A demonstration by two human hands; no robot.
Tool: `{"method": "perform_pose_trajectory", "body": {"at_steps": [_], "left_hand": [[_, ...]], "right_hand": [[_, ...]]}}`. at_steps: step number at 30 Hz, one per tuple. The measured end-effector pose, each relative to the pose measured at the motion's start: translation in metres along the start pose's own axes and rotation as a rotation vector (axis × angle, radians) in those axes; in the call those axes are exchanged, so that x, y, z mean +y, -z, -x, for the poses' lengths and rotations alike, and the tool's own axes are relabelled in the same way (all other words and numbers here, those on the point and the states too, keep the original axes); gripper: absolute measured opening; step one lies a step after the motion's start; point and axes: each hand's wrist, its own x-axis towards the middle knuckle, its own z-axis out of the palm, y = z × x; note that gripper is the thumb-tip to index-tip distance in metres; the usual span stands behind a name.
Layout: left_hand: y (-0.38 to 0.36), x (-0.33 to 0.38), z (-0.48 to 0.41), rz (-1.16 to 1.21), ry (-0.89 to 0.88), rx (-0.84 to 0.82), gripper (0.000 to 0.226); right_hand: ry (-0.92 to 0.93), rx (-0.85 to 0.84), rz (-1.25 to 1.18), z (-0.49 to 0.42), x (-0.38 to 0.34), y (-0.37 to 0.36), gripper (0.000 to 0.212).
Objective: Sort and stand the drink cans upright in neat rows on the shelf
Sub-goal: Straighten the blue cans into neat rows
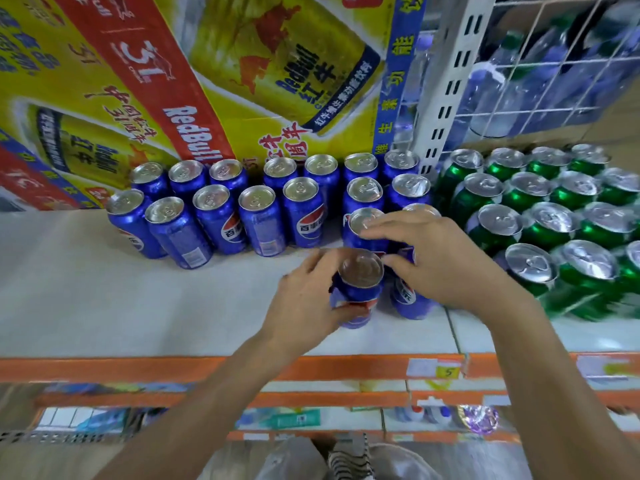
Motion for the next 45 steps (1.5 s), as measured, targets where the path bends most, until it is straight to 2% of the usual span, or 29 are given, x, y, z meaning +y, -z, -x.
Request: {"method": "perform_pose_trajectory", "body": {"at_steps": [5, 7, 9, 11, 14, 19, 22, 25, 26, 28, 30, 33, 37, 39, 42, 45], "left_hand": [[-0.021, 0.008, 0.001, 0.128, 0.113, 0.074, 0.079], [-0.030, -0.001, 0.008, 0.157, 0.183, 0.018, 0.080], [-0.038, -0.008, 0.015, 0.059, 0.238, -0.034, 0.072], [-0.046, -0.013, 0.018, -0.018, 0.244, 0.008, 0.061], [-0.054, -0.012, 0.015, -0.063, 0.216, 0.053, 0.058], [-0.055, -0.011, 0.015, -0.087, 0.252, 0.027, 0.061], [-0.050, -0.008, 0.013, -0.094, 0.282, -0.067, 0.066], [-0.019, -0.005, 0.003, -0.177, 0.236, -0.335, 0.078], [-0.004, -0.005, -0.004, -0.221, 0.208, -0.376, 0.075], [0.026, -0.002, -0.023, -0.262, 0.170, -0.313, 0.063], [0.048, -0.001, -0.048, -0.298, 0.104, -0.153, 0.054], [0.062, -0.014, -0.092, -0.437, 0.033, -0.030, 0.051], [0.055, -0.038, -0.124, -0.725, 0.063, -0.192, 0.072], [0.051, -0.045, -0.129, -0.814, 0.062, -0.210, 0.078], [0.054, -0.043, -0.134, -0.859, -0.019, -0.228, 0.080], [0.064, -0.036, -0.132, -0.830, -0.097, -0.330, 0.073]], "right_hand": [[0.076, -0.162, -0.003, 0.009, 0.003, -0.003, 0.052], [0.078, -0.164, 0.042, 0.009, 0.006, -0.007, 0.053], [0.100, -0.154, 0.065, 0.008, 0.010, -0.008, 0.049], [0.154, -0.166, 0.099, 0.006, 0.012, -0.008, 0.039], [0.217, -0.182, 0.118, 0.003, 0.016, -0.004, 0.021], [0.224, -0.184, 0.044, 0.001, 0.025, -0.002, 0.026], [0.223, -0.186, -0.002, -0.002, 0.028, -0.001, 0.030], [0.171, -0.102, -0.086, -0.006, 0.032, 0.003, 0.028], [0.140, -0.055, -0.077, -0.009, 0.033, 0.004, 0.026], [0.077, 0.006, -0.019, -0.020, 0.037, 0.005, 0.024], [0.033, 0.028, 0.051, -0.036, 0.036, 0.004, 0.025], [-0.057, 0.038, 0.149, -0.067, 0.030, -0.001, 0.028], [-0.122, -0.049, 0.266, -0.110, 0.034, -0.013, 0.042], [-0.159, -0.054, 0.263, -0.126, 0.040, -0.018, 0.039], [-0.216, -0.060, 0.258, -0.140, 0.044, -0.021, 0.039], [-0.232, -0.113, 0.306, -0.146, 0.044, -0.019, 0.044]]}}
